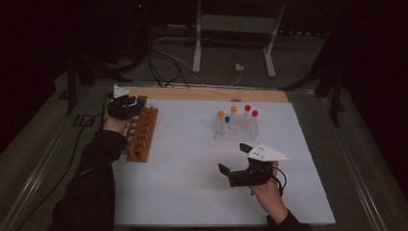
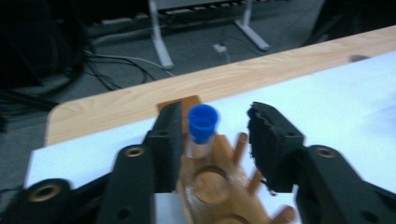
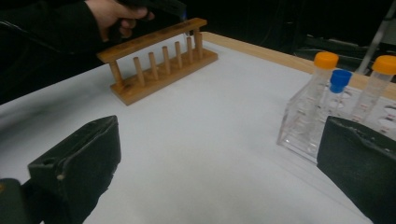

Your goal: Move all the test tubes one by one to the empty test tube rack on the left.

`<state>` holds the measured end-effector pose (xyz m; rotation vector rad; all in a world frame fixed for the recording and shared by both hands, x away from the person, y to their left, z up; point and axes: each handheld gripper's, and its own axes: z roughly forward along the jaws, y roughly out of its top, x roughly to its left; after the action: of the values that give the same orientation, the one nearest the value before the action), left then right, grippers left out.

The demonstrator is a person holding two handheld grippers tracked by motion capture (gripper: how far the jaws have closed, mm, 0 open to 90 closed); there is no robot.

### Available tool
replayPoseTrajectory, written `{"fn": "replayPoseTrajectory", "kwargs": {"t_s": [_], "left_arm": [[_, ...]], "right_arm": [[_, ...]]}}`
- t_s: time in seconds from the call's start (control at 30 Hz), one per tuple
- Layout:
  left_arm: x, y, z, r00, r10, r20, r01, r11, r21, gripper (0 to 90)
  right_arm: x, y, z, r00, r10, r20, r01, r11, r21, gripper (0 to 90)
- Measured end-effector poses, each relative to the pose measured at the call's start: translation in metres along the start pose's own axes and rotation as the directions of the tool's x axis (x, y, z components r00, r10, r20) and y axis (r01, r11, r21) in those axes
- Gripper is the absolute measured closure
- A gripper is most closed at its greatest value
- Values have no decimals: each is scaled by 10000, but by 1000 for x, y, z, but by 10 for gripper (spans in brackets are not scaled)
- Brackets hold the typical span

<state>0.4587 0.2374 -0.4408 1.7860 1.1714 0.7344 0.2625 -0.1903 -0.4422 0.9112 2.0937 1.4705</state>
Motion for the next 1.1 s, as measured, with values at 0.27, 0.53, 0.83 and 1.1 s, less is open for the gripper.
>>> {"fn": "replayPoseTrajectory", "kwargs": {"t_s": [0.27, 0.53, 0.83, 1.1], "left_arm": [[-13, 10, -34, 9955, -145, 937, 154, 9998, -86, 205], [-41, 3, -71, 9749, 230, 2216, -129, 9988, -471, 21], [-74, -17, -102, 9381, 817, 3365, -630, 9958, -660, 14], [-104, -44, -120, 8994, 1399, 4140, -1177, 9899, -789, 14]], "right_arm": [[-5, 4, 0, 9999, 60, 146, -60, 10000, 37, 0], [-13, 12, 5, 9995, 38, 301, -37, 10000, -42, 0], [-27, 23, 14, 9976, 79, 683, -74, 9999, -89, 0], [-46, 29, 30, 9943, 387, 994, -397, 9992, 76, 0]]}}
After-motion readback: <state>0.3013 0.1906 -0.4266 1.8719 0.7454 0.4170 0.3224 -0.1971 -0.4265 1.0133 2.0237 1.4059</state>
